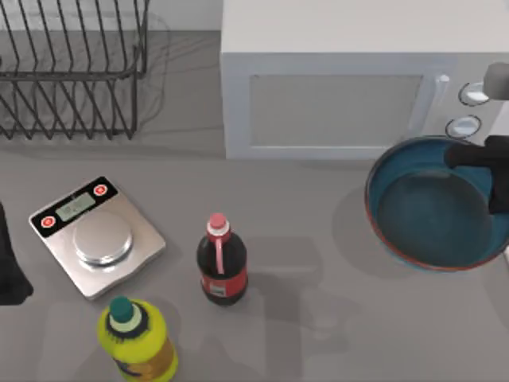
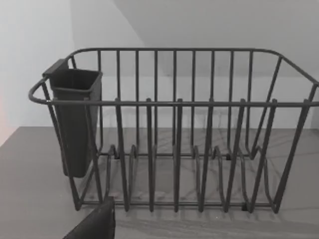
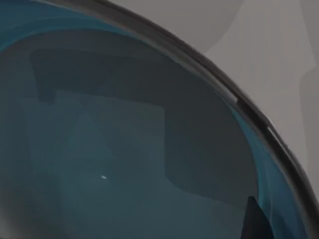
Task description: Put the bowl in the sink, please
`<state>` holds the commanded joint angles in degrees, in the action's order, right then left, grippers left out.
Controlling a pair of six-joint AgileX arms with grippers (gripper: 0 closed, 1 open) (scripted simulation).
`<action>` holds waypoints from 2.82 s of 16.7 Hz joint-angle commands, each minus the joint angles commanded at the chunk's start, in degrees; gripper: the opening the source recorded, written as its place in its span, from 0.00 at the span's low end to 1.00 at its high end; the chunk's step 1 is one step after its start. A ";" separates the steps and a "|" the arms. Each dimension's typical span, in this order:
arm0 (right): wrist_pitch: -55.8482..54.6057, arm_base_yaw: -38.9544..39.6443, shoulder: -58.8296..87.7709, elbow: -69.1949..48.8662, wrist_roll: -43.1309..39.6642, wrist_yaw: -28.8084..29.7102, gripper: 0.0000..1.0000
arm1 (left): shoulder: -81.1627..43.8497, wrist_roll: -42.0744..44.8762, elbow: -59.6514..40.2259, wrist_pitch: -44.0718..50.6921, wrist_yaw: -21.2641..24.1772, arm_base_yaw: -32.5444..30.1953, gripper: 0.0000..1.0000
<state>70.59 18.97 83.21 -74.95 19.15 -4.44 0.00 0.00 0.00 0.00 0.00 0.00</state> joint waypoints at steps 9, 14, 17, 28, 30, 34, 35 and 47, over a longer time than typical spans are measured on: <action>-50.49 -18.67 -2.58 8.30 -10.91 -15.33 0.00 | 0.00 0.00 0.00 0.00 0.00 0.00 1.00; -84.42 -31.67 0.03 21.57 -15.80 -21.04 0.00 | 0.00 0.00 0.00 0.00 0.00 0.00 1.00; -101.50 -38.86 1.91 30.20 -17.59 -22.89 0.00 | 0.00 0.00 0.00 0.00 0.00 0.00 1.00; -122.50 -49.14 2.33 40.82 -18.10 -24.31 0.00 | 0.00 0.00 0.00 0.00 0.00 0.00 1.00; -122.50 -48.89 2.57 40.67 -18.05 -24.28 0.00 | 0.00 0.00 0.00 0.00 0.00 0.00 1.00; -128.95 -49.12 8.85 41.29 -18.07 -24.46 0.00 | 0.00 0.00 0.00 0.00 0.00 0.00 1.00; -132.11 -49.24 11.83 41.61 -18.09 -24.47 0.00 | 0.00 0.00 0.00 0.00 0.00 0.00 1.00; -169.92 -49.23 43.76 46.91 -18.31 -23.78 0.00 | 0.00 0.00 0.00 0.00 0.00 0.00 1.00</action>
<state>-99.33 -30.25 126.96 -28.04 0.83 -28.21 0.00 0.00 0.00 0.00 0.00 0.00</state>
